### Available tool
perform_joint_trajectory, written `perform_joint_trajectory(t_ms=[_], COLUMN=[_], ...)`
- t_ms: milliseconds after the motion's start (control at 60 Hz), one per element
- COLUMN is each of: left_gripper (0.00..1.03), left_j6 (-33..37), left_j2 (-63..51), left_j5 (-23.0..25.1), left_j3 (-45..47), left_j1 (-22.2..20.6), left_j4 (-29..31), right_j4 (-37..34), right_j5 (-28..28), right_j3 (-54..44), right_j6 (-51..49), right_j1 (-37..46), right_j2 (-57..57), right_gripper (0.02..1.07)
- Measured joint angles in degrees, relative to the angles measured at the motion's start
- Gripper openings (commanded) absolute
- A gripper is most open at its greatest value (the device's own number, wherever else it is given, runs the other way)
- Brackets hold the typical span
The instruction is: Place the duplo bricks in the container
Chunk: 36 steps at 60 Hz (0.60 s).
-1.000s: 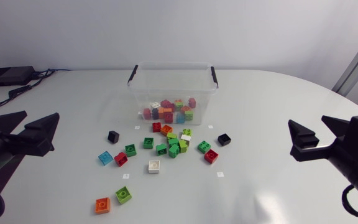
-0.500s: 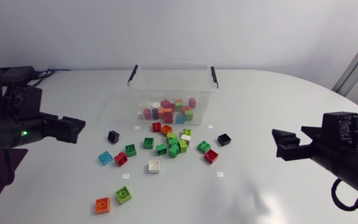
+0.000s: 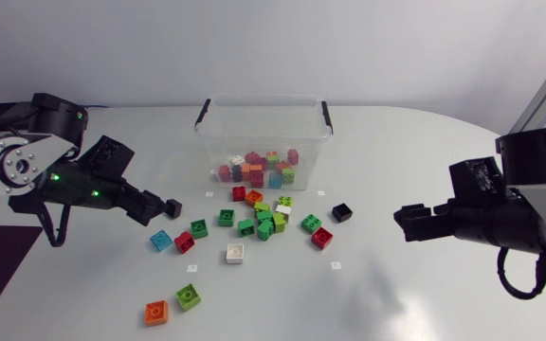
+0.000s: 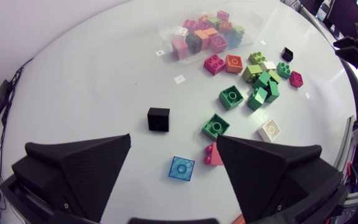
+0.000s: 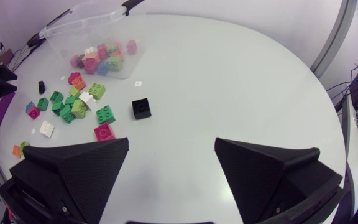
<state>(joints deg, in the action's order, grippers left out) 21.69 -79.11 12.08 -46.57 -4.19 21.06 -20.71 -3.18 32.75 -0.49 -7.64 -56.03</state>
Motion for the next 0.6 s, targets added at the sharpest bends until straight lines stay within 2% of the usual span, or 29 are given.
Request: perform_joint_trajectory(t_ms=[150,350,600], left_gripper=[0.94,0.93,0.85], left_j6=[1.1,1.3,1.5], left_j2=[-6.1,-12.3,-18.6], left_j5=[2.4,3.1,3.1], left_j3=[0.2,0.8,0.8], left_j1=[0.3,1.9,2.1], left_j4=[-6.5,-14.2,-18.6], right_j4=[-2.2,-1.6,1.5], right_j5=[-0.1,-1.7,-1.7], right_j3=[1.9,3.4,4.4], right_j6=[-7.0,-10.3,-10.8], right_j1=[-2.9,-3.1,-3.7], right_j2=[-1.9,-7.2,-13.3], right_gripper=[1.02,1.02,1.02])
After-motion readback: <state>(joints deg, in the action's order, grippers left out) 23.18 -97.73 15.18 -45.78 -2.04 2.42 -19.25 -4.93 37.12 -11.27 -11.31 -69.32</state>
